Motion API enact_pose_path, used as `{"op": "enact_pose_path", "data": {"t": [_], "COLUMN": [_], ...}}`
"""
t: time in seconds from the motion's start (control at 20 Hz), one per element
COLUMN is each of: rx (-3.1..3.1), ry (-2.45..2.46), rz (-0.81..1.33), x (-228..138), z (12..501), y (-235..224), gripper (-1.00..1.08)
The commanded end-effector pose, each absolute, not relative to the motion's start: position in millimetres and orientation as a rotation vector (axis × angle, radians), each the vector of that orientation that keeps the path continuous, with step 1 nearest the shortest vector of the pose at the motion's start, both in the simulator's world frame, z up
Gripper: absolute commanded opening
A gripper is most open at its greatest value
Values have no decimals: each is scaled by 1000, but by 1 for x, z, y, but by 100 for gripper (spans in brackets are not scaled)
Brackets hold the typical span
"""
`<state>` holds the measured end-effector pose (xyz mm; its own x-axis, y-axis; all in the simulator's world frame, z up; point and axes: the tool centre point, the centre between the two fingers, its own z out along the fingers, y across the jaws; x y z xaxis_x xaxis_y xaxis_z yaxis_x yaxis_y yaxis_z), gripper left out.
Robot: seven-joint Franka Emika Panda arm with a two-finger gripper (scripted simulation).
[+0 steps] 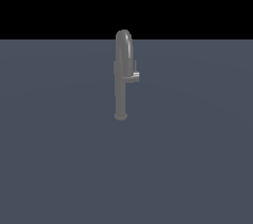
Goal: Turn on the faucet by rotating a designated handle.
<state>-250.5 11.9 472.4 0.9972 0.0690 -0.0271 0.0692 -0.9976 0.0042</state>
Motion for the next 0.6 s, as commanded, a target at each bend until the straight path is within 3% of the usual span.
{"op": "enact_pose_path", "data": {"t": [0.0, 0.55], "rx": [3134, 3170], "ry": [108, 49], "rz": [-42, -110], "x": [-251, -236], "z": [472, 472], "y": [12, 15], "gripper": [-100, -100]}}
